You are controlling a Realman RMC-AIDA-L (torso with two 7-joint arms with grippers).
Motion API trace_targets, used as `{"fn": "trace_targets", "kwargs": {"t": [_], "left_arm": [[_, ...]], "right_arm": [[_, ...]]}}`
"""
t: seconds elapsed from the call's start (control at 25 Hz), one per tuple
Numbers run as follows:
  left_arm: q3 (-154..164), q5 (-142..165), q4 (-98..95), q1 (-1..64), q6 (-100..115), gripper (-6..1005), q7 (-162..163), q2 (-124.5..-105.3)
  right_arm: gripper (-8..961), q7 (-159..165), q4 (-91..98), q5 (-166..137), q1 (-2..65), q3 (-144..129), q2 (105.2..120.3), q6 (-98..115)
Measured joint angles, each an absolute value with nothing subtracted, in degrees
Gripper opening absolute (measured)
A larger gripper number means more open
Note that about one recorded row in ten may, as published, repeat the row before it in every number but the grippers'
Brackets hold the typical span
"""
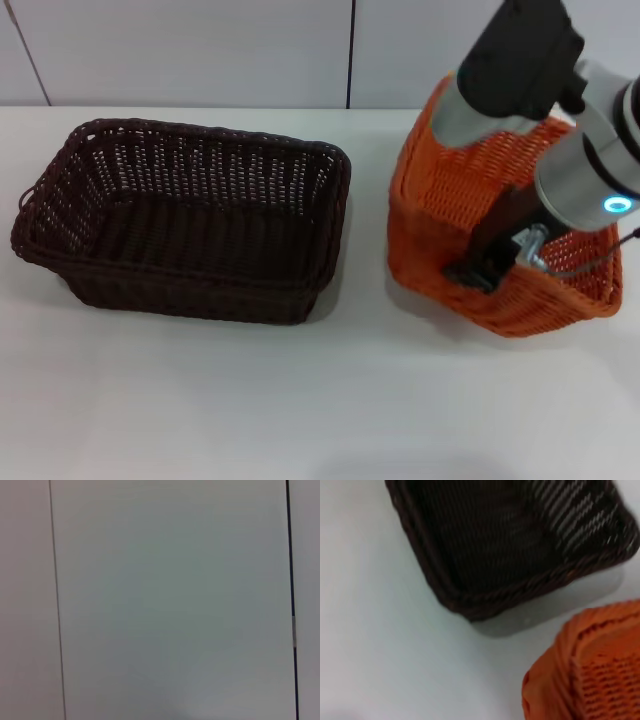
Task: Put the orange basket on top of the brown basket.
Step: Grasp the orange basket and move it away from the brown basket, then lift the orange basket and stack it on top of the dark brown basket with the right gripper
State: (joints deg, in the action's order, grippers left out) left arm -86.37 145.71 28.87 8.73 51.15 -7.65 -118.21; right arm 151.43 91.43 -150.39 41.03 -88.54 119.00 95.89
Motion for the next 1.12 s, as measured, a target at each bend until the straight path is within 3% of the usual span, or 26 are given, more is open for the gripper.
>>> {"fn": "trace_targets", "kwargs": {"t": [0.6, 1.12], "left_arm": [[-86.27, 145.35, 27.58, 9.23, 51.16, 776, -7.64, -118.25], [-86.25, 145.37, 27.60, 9.23, 51.17, 776, -6.24, -118.48]], "right_arm": [[145, 150.35, 100.87, -163.62, 45.66, -95.14, 118.99, 93.08], [143, 121.30, 103.38, -167.07, 42.84, -113.07, 119.02, 83.78]]}}
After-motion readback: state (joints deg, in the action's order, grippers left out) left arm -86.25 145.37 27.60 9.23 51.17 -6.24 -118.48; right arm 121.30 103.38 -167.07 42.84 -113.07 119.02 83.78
